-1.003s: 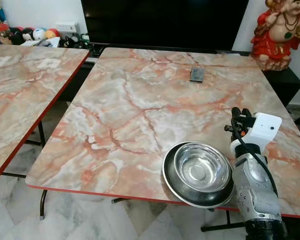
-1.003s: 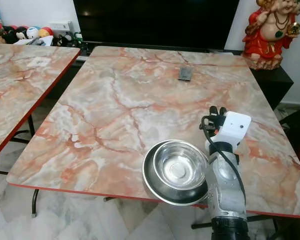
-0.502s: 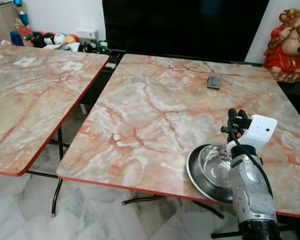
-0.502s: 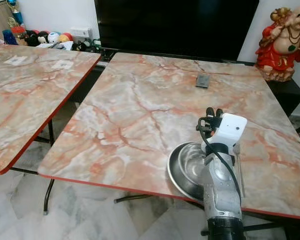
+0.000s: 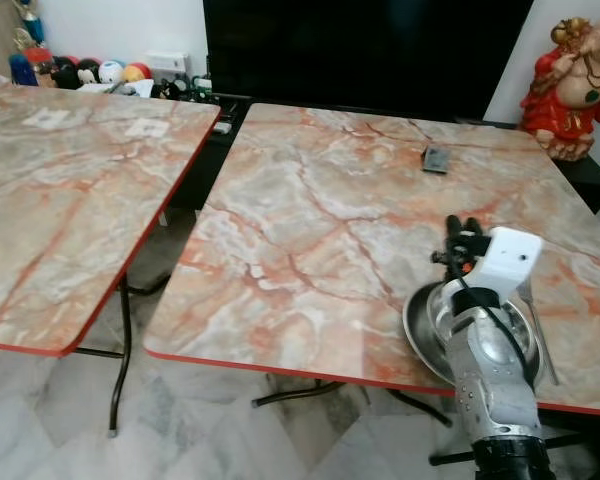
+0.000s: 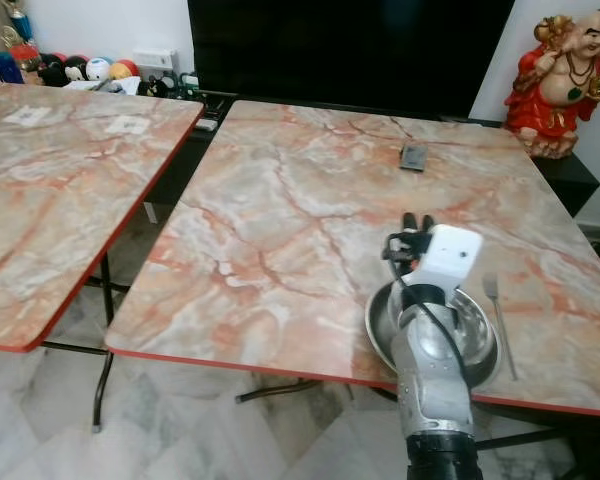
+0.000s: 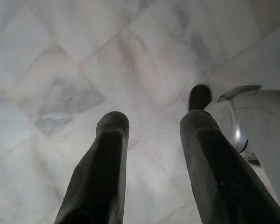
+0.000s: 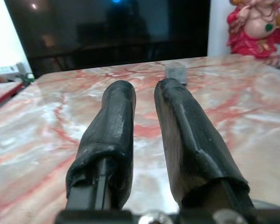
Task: Setting the table
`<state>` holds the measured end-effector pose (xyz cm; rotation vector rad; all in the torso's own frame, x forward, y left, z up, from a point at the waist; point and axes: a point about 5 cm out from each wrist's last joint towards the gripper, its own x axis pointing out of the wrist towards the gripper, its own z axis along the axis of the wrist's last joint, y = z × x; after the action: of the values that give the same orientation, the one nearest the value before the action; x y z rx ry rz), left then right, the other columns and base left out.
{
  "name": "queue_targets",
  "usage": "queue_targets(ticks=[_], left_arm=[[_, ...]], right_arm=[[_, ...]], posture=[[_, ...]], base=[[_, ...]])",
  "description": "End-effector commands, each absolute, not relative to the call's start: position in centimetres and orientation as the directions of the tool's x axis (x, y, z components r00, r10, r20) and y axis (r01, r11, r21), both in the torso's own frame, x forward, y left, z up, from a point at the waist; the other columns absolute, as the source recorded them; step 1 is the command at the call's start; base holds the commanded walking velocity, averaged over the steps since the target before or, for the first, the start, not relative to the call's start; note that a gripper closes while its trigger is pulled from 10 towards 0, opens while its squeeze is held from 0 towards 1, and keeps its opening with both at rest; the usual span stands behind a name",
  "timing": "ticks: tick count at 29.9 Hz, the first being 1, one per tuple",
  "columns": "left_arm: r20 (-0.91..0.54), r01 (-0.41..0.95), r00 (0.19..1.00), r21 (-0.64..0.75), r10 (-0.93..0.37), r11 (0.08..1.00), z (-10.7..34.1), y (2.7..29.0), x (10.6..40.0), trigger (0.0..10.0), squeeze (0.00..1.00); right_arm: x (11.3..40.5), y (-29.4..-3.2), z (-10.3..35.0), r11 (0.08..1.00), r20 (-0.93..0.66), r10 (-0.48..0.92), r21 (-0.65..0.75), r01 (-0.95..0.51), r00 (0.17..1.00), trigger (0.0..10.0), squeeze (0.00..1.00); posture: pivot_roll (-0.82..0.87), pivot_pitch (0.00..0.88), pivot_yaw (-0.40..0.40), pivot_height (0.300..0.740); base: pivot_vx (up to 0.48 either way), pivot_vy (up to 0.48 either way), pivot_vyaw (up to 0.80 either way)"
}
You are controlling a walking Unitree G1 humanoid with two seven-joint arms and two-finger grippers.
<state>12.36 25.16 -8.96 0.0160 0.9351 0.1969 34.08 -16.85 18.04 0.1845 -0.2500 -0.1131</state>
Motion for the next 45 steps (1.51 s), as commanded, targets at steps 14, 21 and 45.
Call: queue_targets(ticks=[14,21,45], left_arm=[[-0.822,-0.178,0.544,0.086,0.171,0.980,-9.44,24.89,11.25,10.0,0.00],[-0.822,-0.177,0.543,0.085,0.170,0.981,-9.44,24.87,11.24,10.0,0.00],[-0.821,-0.196,0.545,0.074,0.171,0.978,-9.56,24.48,11.21,10.0,0.00]], right_arm=[[33.91,-17.48,17.48,0.975,0.215,-0.157,0.187,0.117,0.964,10.0,0.00],[33.84,-17.76,17.48,0.976,0.216,-0.163,0.181,0.124,0.963,10.0,0.00],[34.28,-17.20,17.37,0.982,0.207,-0.126,0.166,0.092,0.970,10.0,0.00]], posture=[[0.06,0.138,-0.017,0.740],[0.06,0.137,-0.015,0.740],[0.07,0.118,-0.033,0.740]], base=[[0.000,0.292,0.00],[0.000,0.295,0.00],[0.000,0.337,0.00]])
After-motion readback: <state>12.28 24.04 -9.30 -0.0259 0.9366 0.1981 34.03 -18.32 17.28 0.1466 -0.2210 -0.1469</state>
